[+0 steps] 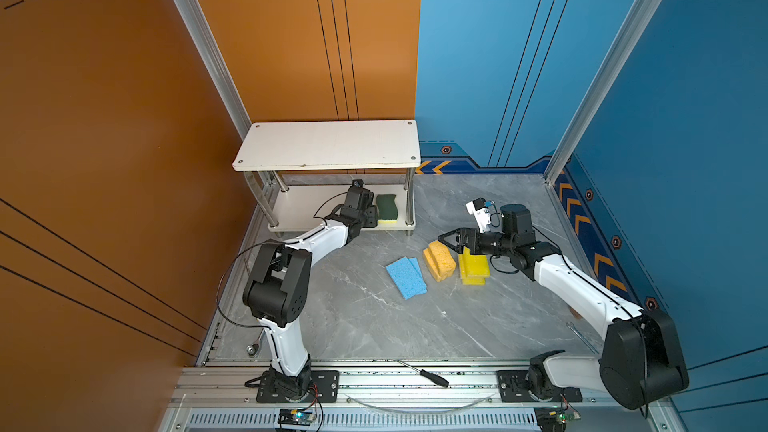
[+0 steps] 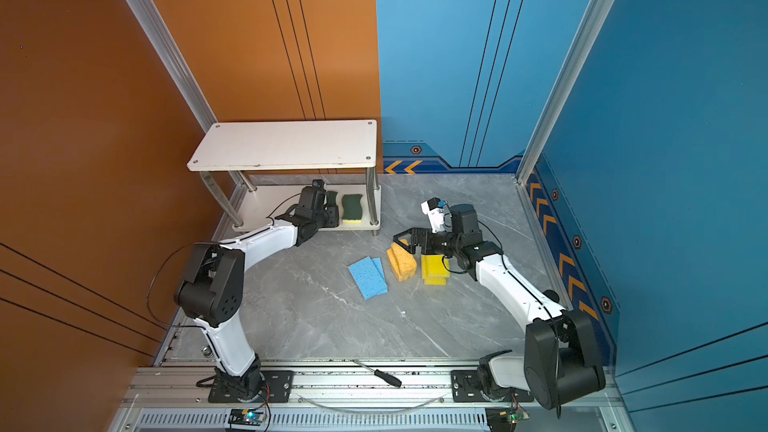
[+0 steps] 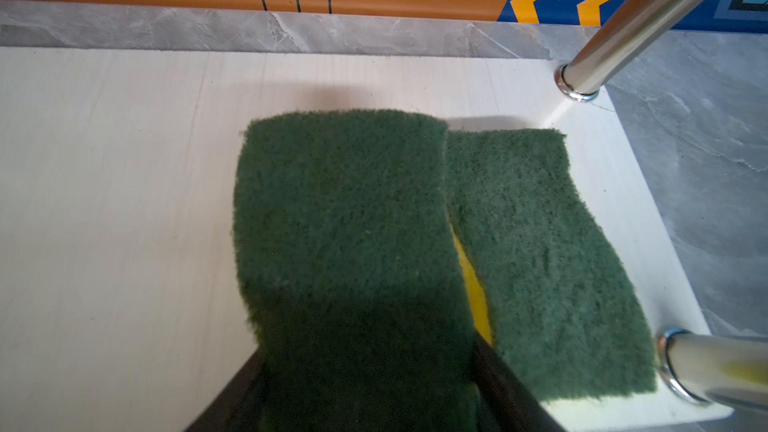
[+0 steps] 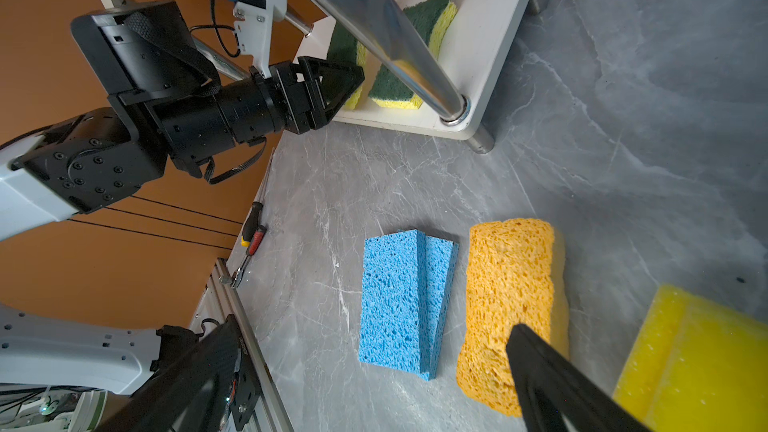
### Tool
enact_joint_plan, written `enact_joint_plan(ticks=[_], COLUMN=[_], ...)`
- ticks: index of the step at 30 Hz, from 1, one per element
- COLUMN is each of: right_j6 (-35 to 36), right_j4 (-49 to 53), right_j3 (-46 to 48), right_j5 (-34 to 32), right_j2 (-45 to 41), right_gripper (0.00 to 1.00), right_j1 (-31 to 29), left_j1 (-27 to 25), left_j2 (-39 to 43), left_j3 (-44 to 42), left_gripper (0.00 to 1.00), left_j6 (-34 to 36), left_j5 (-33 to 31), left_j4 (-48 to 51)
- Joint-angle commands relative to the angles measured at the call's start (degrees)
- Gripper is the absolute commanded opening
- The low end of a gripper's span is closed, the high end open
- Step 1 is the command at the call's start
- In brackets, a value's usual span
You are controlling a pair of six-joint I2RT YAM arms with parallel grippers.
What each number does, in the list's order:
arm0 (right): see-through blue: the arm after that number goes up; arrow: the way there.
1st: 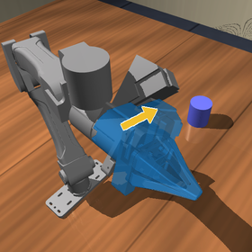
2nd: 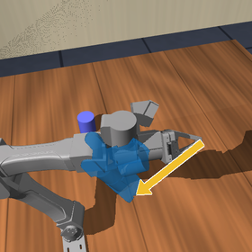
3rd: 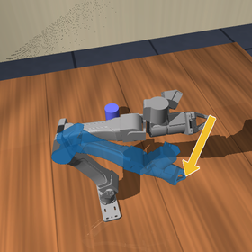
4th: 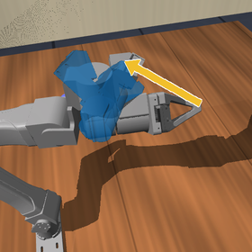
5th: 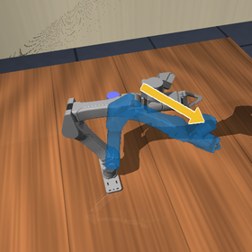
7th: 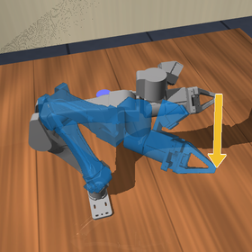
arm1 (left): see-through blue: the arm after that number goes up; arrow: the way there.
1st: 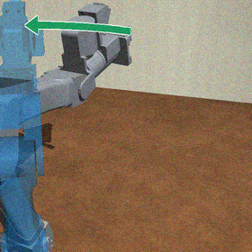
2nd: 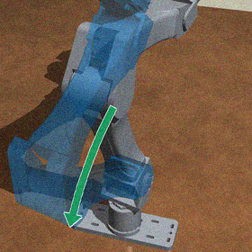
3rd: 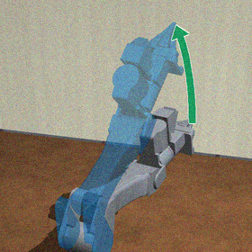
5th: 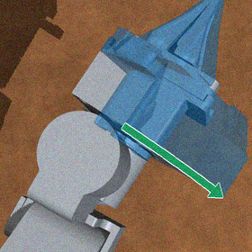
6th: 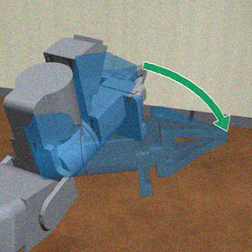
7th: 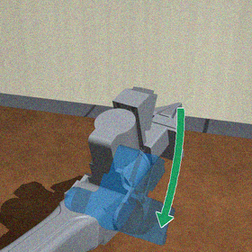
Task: Place and organize the cleaning sponges onto the shelf
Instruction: 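Lower the sponge beside the first one and open the left gripper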
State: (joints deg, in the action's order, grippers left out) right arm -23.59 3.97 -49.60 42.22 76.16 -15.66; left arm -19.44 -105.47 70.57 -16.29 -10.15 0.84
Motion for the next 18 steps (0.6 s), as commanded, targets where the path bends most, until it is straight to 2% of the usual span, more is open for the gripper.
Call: enact_joint_plan(ticks=[1,18], right_j6=[1.53,1.62], right_j4=[1.07,0.95], right_j3=[-0.98,-0.03], right_j5=[-0.51,-0.76], right_j2=[-1.1,-1.63], right_gripper=[1.0,1.0], right_j1=[0.37,0.37], left_j1=[0.46,1.42], left_j2=[-1.58,-3.78], left_j3=[1.66,2.75], left_gripper=[0.64,0.64], left_j6=[-0.27,-2.12], left_j5=[1.56,1.18], left_j4=[0.65,1.28])
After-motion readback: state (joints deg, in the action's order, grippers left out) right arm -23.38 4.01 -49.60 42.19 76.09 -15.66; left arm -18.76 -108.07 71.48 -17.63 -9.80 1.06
